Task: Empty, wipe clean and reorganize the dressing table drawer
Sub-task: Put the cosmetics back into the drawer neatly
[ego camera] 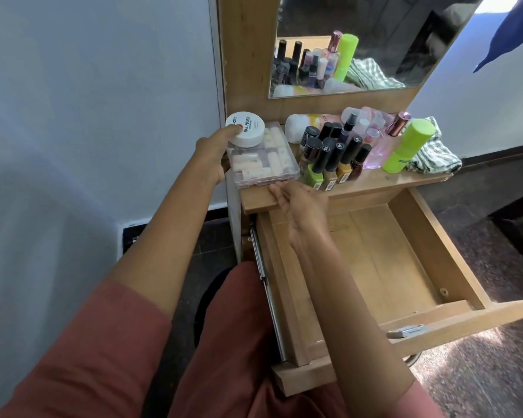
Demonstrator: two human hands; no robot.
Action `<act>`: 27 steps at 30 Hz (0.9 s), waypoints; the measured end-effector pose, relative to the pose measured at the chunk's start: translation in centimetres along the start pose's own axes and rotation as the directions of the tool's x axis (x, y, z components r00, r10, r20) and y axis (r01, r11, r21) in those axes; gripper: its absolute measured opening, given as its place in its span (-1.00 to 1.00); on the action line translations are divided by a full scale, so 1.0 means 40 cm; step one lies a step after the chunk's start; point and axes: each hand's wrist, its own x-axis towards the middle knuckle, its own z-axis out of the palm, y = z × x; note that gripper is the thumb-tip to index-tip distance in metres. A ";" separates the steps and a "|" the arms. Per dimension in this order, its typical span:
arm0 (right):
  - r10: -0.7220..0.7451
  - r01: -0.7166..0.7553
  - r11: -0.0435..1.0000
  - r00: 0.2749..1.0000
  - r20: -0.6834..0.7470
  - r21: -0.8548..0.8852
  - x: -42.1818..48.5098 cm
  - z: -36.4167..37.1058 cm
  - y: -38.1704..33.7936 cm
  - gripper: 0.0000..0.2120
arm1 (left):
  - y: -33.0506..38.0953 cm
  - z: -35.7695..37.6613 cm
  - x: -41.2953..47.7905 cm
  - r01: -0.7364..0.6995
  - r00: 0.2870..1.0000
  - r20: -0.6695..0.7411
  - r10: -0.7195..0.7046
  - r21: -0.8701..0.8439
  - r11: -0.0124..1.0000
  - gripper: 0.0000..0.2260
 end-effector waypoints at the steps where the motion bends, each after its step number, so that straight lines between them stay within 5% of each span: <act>1: 0.001 -0.001 1.000 1.000 0.007 0.006 0.001 -0.001 0.000 -0.74 | 0.000 -0.003 -0.001 0.005 1.000 0.015 -0.005 -0.012 1.000 -0.61; 6: -0.003 0.003 1.000 1.000 0.009 -0.012 0.003 -0.006 0.001 -0.74 | 0.009 -0.022 -0.004 -0.005 0.998 0.064 0.005 -0.006 1.000 -0.71; 13: -0.029 0.030 0.997 1.000 0.004 -0.069 0.000 -0.009 0.001 -0.81 | 0.006 -0.042 -0.013 0.002 0.998 0.063 -0.003 0.001 1.000 -0.53; 18: -0.084 0.080 0.987 0.996 -0.023 -0.141 -0.011 -0.015 -0.001 -0.93 | -0.001 -0.057 -0.033 0.047 0.994 0.098 -0.042 -0.048 0.998 -0.72; 27: -0.077 0.077 0.997 0.997 0.032 -0.007 -0.019 -0.041 0.007 -0.84 | -0.011 -0.087 -0.070 0.022 0.994 0.104 -0.021 -0.010 1.000 -0.73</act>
